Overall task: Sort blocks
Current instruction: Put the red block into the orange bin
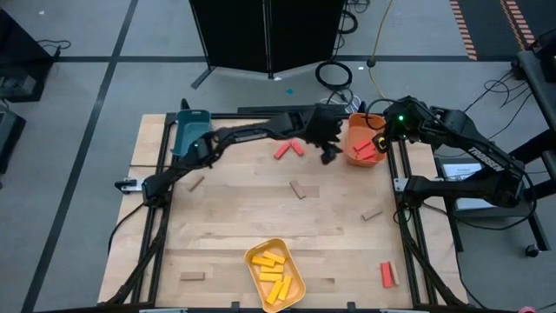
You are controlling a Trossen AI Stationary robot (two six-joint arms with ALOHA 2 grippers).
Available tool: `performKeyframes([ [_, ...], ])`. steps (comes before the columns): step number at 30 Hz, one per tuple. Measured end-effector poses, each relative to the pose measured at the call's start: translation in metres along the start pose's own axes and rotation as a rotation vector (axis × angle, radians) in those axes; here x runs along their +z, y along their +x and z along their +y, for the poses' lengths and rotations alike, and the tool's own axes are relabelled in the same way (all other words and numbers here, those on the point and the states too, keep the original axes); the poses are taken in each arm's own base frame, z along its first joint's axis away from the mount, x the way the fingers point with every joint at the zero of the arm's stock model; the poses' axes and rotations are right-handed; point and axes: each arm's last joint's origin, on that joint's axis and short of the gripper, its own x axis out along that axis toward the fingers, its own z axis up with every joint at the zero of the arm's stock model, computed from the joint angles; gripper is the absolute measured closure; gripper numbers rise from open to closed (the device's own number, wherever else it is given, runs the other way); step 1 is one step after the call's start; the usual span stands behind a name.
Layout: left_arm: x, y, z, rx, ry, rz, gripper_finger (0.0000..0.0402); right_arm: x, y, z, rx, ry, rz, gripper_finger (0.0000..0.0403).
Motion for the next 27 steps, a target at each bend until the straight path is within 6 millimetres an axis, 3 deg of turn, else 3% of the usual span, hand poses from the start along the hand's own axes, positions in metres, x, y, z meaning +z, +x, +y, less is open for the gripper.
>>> performKeyframes([
  [9, 0.013, -0.105, 0.003, 0.154, 0.477, 0.397, 0.0199, 0.003, 0.0, 0.001, 0.001, -0.035, -0.035, 0.0403],
  [12, 0.008, -0.121, 0.021, 0.161, 0.548, 0.483, 0.0199, 0.003, 0.0, 0.001, 0.001, -0.035, -0.035, 0.0403],
  [14, -0.001, -0.122, 0.038, 0.135, 0.634, 0.538, 0.0199, 0.003, 0.0, 0.001, 0.003, -0.036, -0.034, 0.0403],
  [18, -0.019, -0.107, 0.061, 0.062, 0.8, 0.605, 0.0199, 0.003, 0.0, 0.001, 0.002, -0.035, -0.036, 0.0403],
  [22, -0.043, -0.083, 0.059, -0.047, 0.827, 0.688, 0.0199, 0.003, 0.0, 0.001, 0.002, -0.036, -0.035, 0.0403],
  [27, -0.055, -0.068, 0.048, -0.075, 0.763, 0.755, 0.0199, 0.003, 0.0, 0.001, 0.001, -0.045, -0.033, 0.0403],
])
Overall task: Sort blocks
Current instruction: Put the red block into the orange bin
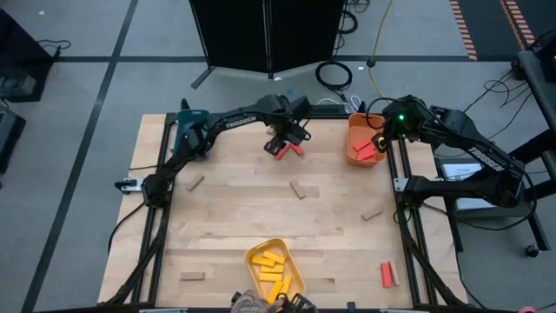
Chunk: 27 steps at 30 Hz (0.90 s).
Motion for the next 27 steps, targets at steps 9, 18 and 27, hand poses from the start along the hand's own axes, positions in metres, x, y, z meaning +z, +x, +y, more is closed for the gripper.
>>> performKeyframes([
  [9, -0.022, -0.012, 0.012, 0.0, -0.836, -0.027, 0.0199, 0.0, 0.0, 0.0, 0.001, -0.009, -0.004, 0.0403],
  [18, -0.039, 0.013, -0.007, -0.148, -1.247, 0.169, 0.0199, 0.003, 0.0, 0.001, 0.007, -0.069, -0.031, 0.0403],
  [27, -0.01, 0.017, -0.016, -0.126, -1.261, 0.111, 0.0199, 0.003, 0.0, 0.001, 0.008, -0.131, -0.031, 0.0403],
])
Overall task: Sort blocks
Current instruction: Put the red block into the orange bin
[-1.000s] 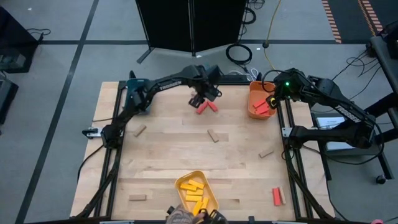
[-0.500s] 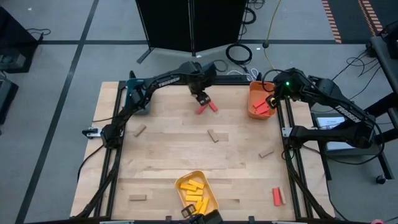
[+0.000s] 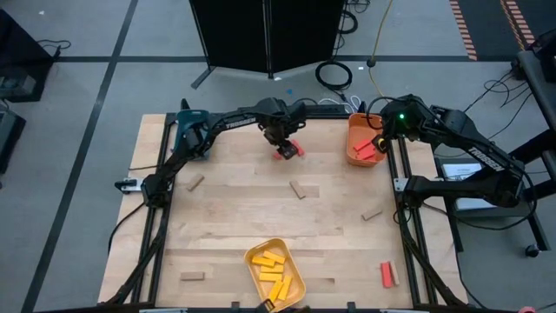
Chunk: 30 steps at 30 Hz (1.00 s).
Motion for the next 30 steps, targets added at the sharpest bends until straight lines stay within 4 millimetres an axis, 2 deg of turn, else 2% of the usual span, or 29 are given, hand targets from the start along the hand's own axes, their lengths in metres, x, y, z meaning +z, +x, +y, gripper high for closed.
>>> performKeyframes([
  [7, 0.003, 0.008, 0.0, 0.089, -0.028, -0.02, 0.0199, 0.0, 0.0, 0.0, 0.018, -0.017, 0.001, 0.0403],
  [17, 0.003, 0.01, 0.002, 0.11, 0.021, -0.017, 0.0199, 0.001, 0.0, 0.002, 0.079, -0.04, -0.007, 0.0403],
  [22, 0.001, -0.003, -0.004, 0.109, 0.067, -0.038, 0.0199, 0.005, 0.001, 0.003, 0.081, -0.022, -0.041, 0.0403],
  [25, -0.001, -0.005, -0.008, 0.107, 0.08, -0.04, 0.0199, 0.009, 0.008, 0.007, 0.107, 0.005, -0.033, 0.0403],
  [30, 0.0, 0.003, -0.008, 0.065, 0.103, -0.039, 0.0199, 0.006, 0.032, 0.018, 0.156, -0.001, -0.017, 0.0403],
])
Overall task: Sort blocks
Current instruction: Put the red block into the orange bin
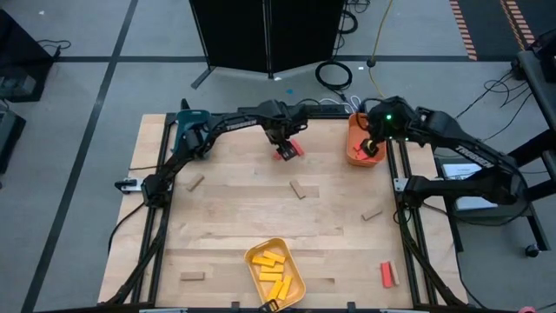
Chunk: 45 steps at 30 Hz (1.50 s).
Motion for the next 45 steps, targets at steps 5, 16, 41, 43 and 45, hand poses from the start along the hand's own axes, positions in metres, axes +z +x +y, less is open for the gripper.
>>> performKeyframes([
  [5, -0.002, 0.004, 0.0, -0.034, 0.001, 0.022, 0.0199, -0.01, 0.03, 0.007, 0.013, 0.019, -0.021, 0.0403],
  [16, -0.003, -0.003, 0.003, -0.049, 0.044, 0.009, 0.0199, -0.023, 0.106, 0.03, 0.201, 0.129, -0.179, 0.0403],
  [41, -0.121, -0.108, 0.037, -0.026, 0.026, -0.49, 0.0199, 0.001, 0.27, 0.1, 0.3, 0.09, -0.117, 0.0148],
  [43, -0.129, -0.104, 0.033, -0.075, 0.065, -0.539, 0.0199, 0.002, 0.283, 0.105, 0.296, 0.083, -0.084, 0.0146],
  [45, -0.134, -0.103, 0.029, -0.11, 0.106, -0.591, 0.0199, 0.003, 0.292, 0.107, 0.265, 0.081, -0.05, 0.0146],
])
